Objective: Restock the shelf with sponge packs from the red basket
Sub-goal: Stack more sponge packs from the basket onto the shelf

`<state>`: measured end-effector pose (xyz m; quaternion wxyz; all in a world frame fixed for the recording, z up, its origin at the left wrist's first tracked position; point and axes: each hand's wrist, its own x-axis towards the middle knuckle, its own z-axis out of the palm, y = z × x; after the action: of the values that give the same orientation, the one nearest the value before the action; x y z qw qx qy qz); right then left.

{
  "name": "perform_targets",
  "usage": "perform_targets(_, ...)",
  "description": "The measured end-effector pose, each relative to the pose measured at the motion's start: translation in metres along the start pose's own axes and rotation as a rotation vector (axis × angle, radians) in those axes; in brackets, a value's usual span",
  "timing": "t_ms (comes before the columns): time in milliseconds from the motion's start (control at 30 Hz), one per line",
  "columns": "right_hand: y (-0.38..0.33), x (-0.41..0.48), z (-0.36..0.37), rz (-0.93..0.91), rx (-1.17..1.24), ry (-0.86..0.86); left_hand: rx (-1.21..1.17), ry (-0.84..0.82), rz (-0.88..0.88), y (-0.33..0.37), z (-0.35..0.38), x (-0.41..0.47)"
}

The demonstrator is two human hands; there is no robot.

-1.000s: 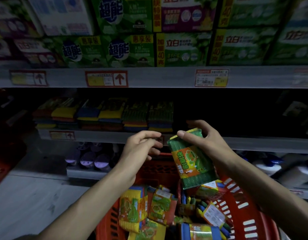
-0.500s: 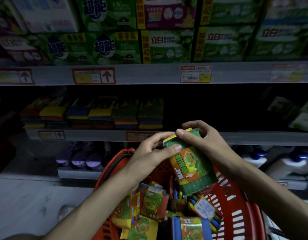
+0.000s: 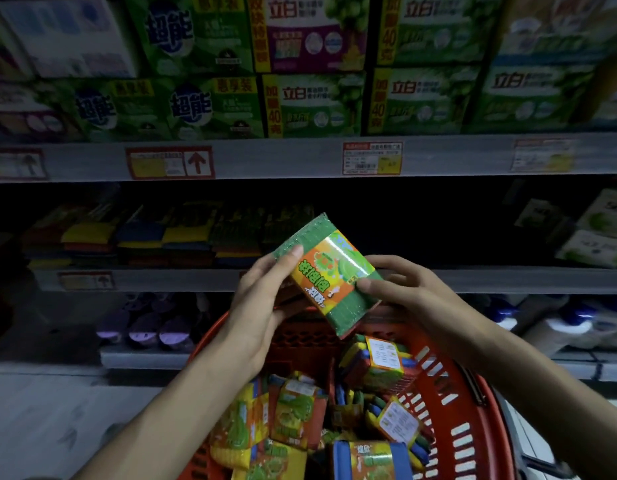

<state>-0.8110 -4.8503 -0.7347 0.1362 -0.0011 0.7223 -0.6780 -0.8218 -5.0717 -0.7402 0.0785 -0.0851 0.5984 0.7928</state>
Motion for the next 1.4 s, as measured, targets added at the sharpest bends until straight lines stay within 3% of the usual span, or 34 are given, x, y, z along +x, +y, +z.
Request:
perform_targets(333,0.016,0.005,0.005,0.044,0.309,0.198,0.188,-0.029,0.007,-0.02,0.024,-0.016)
perform_targets(600,0.001,0.01,-0.011,-0.006,0.236,0.226,0.217,0.085,0.05,-0.009,0.024,-0.004)
perform_targets(867,-0.015,0.009,-0.036,-0.022,0.024,0.011,0.345,-0.182,-0.021,-0.007,0.015,0.004)
perform_targets(933,-0.016,0.01,-0.034,-0.025,0.018,0.043,0.345,-0.21,-0.055,-0.01,0.013,0.005)
perform_targets(1133,-0.001,0.009,-0.019,-0.012,0.084,0.436,0.004,0.0,-0.118,-0.017,0.012,0.006)
perform_targets(1267,0.016,-0.002,0.008,0.065,0.051,0.395,-0.102,0.12,-0.059,-0.017,0.026,0.007)
perform_targets(1400,0.012,-0.008,0.028,0.012,0.079,0.415,-0.059,0.202,0.02,-0.026,0.042,0.013)
